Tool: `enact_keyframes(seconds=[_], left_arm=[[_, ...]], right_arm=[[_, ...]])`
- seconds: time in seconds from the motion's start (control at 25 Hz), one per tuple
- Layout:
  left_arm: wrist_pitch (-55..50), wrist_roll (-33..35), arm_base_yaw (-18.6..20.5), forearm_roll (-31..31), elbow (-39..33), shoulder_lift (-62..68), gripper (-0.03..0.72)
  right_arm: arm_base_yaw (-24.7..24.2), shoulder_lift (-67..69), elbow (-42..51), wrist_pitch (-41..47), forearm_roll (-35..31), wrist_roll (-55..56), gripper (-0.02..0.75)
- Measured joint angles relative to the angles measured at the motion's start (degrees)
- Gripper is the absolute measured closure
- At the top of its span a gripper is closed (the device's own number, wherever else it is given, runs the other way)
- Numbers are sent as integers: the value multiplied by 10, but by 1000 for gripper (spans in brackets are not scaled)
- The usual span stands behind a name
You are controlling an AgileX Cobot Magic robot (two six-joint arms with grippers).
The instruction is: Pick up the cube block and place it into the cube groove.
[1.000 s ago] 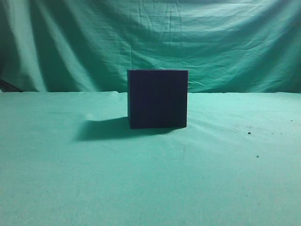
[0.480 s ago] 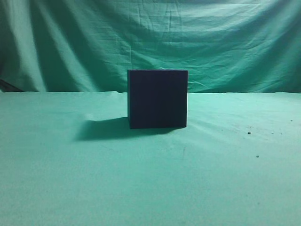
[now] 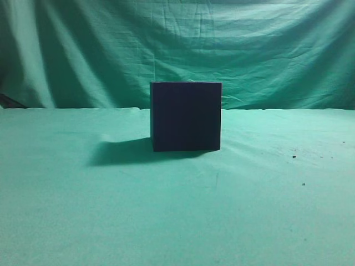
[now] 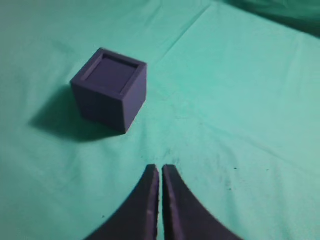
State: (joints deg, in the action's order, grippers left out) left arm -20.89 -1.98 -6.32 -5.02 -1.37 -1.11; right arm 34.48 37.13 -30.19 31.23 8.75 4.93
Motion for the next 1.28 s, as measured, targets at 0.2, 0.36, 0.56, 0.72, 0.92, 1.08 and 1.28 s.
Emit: enact_keyframes(seconds=[0.2,0.36,0.56,0.72,0.92,1.08,1.28], left_arm=[[0,0,0,0,0,0,688],[0,0,0,0,0,0,688],[0,0,0,0,0,0,688],[0,0,0,0,0,0,688],[0,0,0,0,0,0,688],[0,0,0,0,0,0,688],[0,0,0,0,0,0,688]], right_arm=[[-82,-130,129,-90,-11,0,738],[-153,-233,208,-115,-23,2,738],[-236,-352,284,-117,-37,3,738],[-264,-377,316,-120,-45,3,738],[-263,-377,317,-103,-51,1,738],[-263,-377,317,-99,-52,0,738],[-263,-377,317,-99,-52,0,738]])
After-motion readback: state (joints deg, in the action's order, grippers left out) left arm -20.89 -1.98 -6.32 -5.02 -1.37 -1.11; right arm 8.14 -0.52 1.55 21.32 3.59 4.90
